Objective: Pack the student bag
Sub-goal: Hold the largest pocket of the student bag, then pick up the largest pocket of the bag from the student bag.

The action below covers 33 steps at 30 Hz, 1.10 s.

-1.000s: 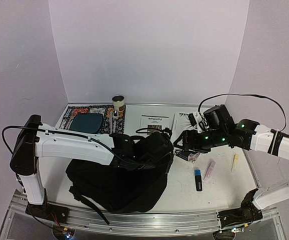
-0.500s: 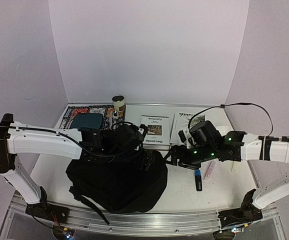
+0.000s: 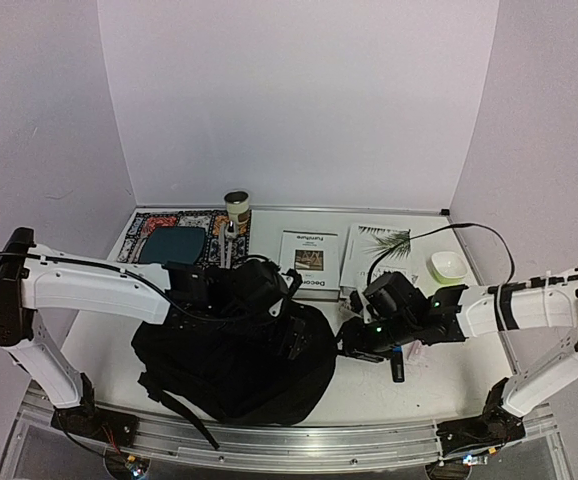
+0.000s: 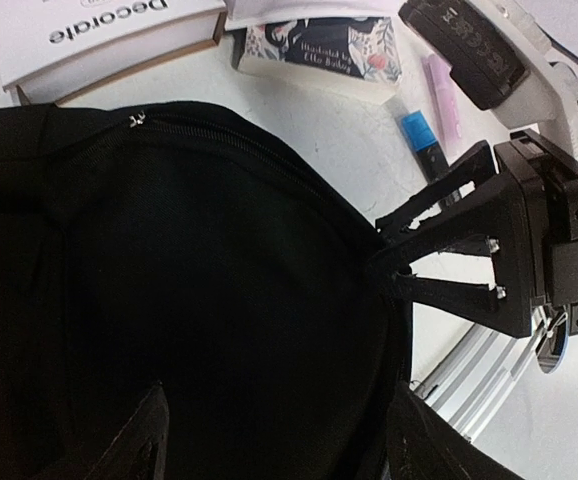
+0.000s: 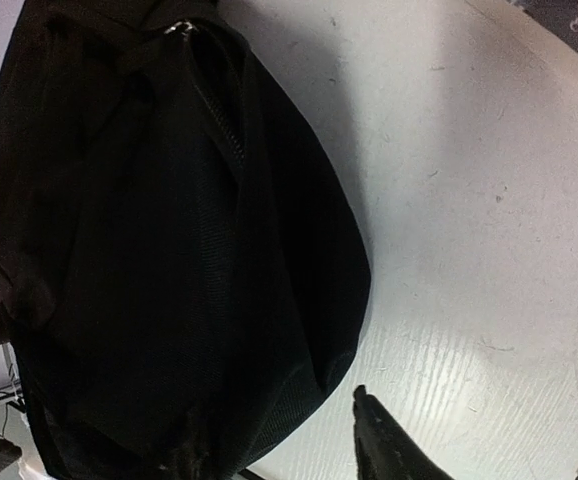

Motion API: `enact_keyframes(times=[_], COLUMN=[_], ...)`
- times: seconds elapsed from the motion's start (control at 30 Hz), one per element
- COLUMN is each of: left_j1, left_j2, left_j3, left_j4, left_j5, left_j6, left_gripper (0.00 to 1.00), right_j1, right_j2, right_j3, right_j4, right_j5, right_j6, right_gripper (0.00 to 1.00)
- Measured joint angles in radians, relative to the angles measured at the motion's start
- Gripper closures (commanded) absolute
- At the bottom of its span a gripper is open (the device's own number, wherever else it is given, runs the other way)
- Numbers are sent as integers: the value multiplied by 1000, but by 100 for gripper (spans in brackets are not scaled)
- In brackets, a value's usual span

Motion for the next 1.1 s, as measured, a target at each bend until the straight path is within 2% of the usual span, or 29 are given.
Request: enact_keyframes(times=[0.1,0.3,0.37,0.6,0.83,1.1], left_j1=[0,0,0,0,0,25], left_j2=[28,95,127,186,178,2], left_j3=[0,9,22,53,63,-33], left_j4=[0,0,0,-1,2,38], left_j5=[18,41,48,52,17,-42], left_j6=[1,2,2,2,1,-46], left_gripper=[24,25,26,26,26,24], right_j1=[0,3,3,4,4,0], right_j2=[30,48,47,3,0,72], right_j3=[-13,-64,-88,-208,-240,-249], right_j4=[29,144,193,436,667,918], right_j5=[-6,-24,-34,-85,-154,-207], right_j6=[3,-2,-4,-22,-25,-16], right_gripper=[66,95,100,100,100,100])
